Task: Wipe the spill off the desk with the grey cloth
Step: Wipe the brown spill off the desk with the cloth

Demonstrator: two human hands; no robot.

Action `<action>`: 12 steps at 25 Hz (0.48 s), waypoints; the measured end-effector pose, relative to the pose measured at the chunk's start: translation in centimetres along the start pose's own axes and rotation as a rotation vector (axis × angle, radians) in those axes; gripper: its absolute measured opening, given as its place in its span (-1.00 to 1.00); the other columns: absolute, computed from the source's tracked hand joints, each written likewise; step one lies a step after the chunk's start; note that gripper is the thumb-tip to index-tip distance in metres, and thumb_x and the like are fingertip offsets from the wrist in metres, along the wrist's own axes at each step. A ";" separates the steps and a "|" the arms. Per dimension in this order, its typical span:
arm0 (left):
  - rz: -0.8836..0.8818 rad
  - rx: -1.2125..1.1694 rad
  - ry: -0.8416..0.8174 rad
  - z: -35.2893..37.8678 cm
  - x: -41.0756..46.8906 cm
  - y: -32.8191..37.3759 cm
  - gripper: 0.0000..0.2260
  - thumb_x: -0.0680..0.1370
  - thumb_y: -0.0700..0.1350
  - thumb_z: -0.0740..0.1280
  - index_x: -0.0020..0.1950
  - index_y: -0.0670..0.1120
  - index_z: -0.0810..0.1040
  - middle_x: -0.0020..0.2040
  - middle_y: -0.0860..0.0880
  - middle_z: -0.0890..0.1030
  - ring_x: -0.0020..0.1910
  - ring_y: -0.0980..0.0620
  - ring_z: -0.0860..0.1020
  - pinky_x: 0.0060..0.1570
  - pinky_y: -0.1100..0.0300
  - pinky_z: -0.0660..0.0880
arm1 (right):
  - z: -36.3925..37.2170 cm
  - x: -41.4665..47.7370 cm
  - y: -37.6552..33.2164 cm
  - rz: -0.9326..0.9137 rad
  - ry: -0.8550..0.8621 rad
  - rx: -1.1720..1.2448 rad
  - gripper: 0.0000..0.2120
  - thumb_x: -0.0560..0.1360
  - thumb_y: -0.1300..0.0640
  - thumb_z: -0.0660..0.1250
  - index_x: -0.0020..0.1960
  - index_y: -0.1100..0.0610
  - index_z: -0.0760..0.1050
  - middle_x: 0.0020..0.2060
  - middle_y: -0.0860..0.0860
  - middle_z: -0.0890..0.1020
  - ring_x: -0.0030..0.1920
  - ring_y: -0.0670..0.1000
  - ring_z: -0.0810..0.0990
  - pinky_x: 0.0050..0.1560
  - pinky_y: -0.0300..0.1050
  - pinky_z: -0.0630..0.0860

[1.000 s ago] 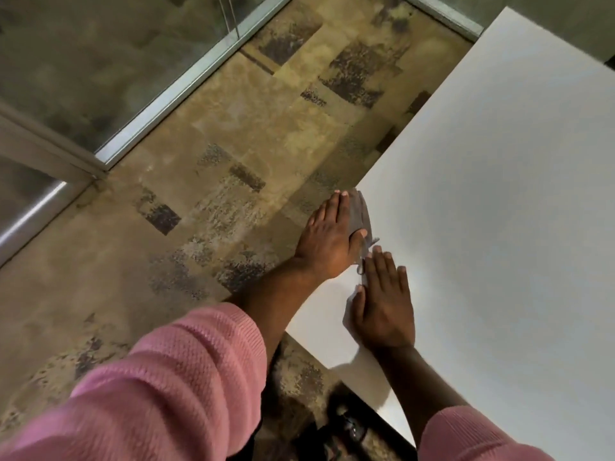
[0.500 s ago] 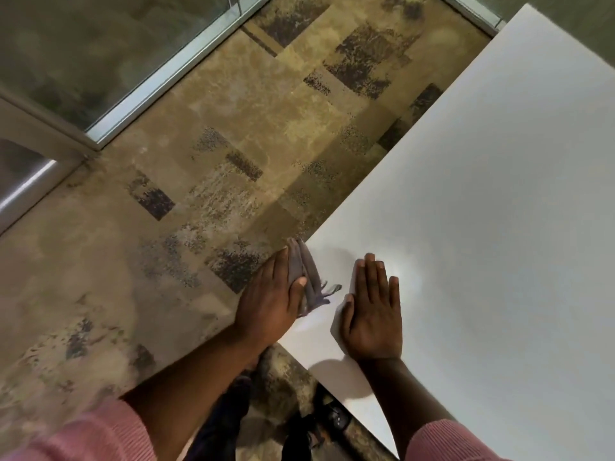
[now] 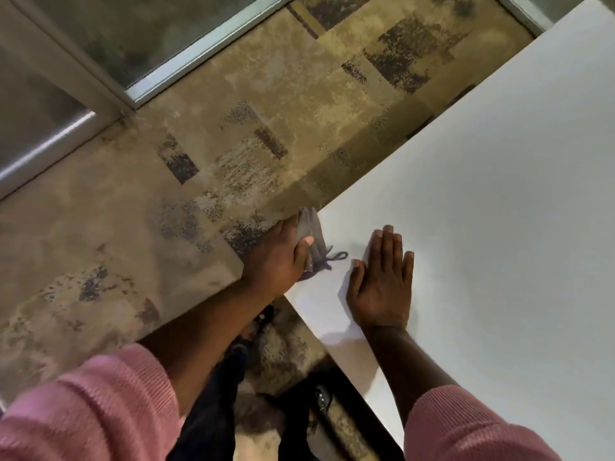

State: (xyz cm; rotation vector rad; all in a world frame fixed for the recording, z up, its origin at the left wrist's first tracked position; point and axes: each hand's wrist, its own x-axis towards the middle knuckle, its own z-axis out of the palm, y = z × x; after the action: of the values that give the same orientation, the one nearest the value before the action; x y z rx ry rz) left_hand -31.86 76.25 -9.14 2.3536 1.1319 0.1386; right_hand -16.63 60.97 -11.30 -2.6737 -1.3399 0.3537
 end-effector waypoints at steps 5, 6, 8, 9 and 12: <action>-0.176 0.049 0.010 -0.3 -2.0 -1.3 -0.58 0.67 0.07 0.14 0.32 -0.20 0.53 0.15 -0.25 0.65 0.09 -0.26 0.62 0.09 -0.06 0.57 | -0.2 0.0 -0.2 -0.014 0.033 0.003 -0.35 0.71 -0.15 -0.15 0.70 0.16 -0.04 0.70 0.12 -0.01 0.70 0.13 -0.08 0.68 0.19 -0.08; -0.148 0.084 -0.004 0.1 0.0 0.0 -0.60 0.68 0.06 0.15 0.31 -0.20 0.53 0.17 -0.25 0.65 0.12 -0.26 0.61 0.13 -0.07 0.55 | -0.3 0.1 -0.2 -0.022 0.049 0.000 -0.35 0.71 -0.14 -0.14 0.69 0.18 -0.02 0.69 0.13 0.02 0.70 0.15 -0.05 0.68 0.19 -0.08; -0.103 0.118 -0.037 0.8 2.5 2.7 -0.62 0.70 0.05 0.15 0.33 -0.20 0.51 0.21 -0.24 0.63 0.18 -0.24 0.60 0.18 -0.06 0.51 | -0.4 -0.1 0.0 -0.032 0.051 -0.009 -0.35 0.70 -0.12 -0.11 0.69 0.21 0.01 0.69 0.15 0.05 0.69 0.17 -0.02 0.67 0.20 -0.06; -0.092 0.107 -0.043 0.9 2.9 3.0 -0.62 0.70 0.05 0.15 0.34 -0.20 0.50 0.21 -0.24 0.63 0.18 -0.24 0.59 0.17 -0.05 0.50 | -0.4 -0.1 0.0 -0.030 0.048 -0.014 -0.35 0.70 -0.11 -0.10 0.69 0.21 0.01 0.69 0.16 0.05 0.69 0.17 -0.02 0.67 0.20 -0.06; -0.166 0.009 0.080 0.7 -0.7 0.6 -0.63 0.70 -0.03 0.18 0.40 -0.23 0.48 0.24 -0.26 0.60 0.20 -0.25 0.57 0.18 -0.04 0.50 | -0.3 -0.1 -0.1 -0.041 0.041 -0.025 -0.34 0.69 -0.12 -0.12 0.69 0.20 -0.02 0.69 0.15 0.02 0.69 0.16 -0.04 0.67 0.20 -0.06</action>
State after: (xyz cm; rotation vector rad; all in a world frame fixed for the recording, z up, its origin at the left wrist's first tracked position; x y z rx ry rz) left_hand -31.66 75.12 -9.33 2.2677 1.3638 0.1703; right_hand -16.69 60.93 -11.01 -2.6545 -1.3942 0.2777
